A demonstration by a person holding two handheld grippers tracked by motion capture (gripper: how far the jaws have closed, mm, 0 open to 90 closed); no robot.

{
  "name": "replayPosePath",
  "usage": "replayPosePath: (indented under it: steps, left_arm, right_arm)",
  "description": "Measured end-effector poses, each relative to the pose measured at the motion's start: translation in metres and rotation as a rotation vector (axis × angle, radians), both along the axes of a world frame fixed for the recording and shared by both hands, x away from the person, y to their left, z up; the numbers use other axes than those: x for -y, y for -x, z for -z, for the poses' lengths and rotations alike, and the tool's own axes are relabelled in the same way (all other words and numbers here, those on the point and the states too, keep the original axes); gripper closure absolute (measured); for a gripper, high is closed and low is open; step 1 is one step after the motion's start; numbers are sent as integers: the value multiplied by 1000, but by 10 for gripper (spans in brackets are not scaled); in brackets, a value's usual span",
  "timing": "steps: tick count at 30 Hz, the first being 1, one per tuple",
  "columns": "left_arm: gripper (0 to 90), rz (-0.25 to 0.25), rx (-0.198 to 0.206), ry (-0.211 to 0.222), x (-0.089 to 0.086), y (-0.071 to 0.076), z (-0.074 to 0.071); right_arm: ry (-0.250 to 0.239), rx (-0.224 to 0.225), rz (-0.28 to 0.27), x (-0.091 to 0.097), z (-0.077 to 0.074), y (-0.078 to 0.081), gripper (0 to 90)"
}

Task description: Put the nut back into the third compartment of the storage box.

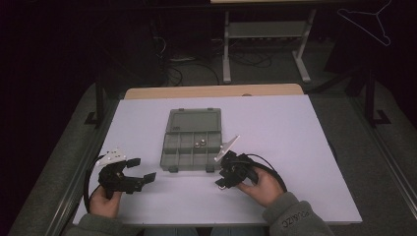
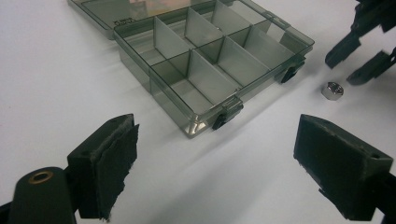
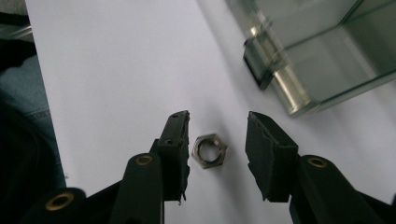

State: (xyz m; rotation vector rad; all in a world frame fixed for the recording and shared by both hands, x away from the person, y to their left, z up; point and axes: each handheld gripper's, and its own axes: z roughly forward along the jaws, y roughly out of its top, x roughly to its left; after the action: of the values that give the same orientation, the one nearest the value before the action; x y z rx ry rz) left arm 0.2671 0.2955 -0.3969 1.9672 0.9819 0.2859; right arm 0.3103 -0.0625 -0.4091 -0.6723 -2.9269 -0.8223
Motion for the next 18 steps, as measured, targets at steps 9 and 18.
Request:
replayPosePath:
  steps: [9,18]
  left_arm:
    - [128,8,-1,-13,-1,0,0]
    - [128,11,2,-15,-1,-1,0]
  right_arm:
    - [22,-20,5,-2,15,6,604]
    - [71,25,-7,-6,17,9,668]
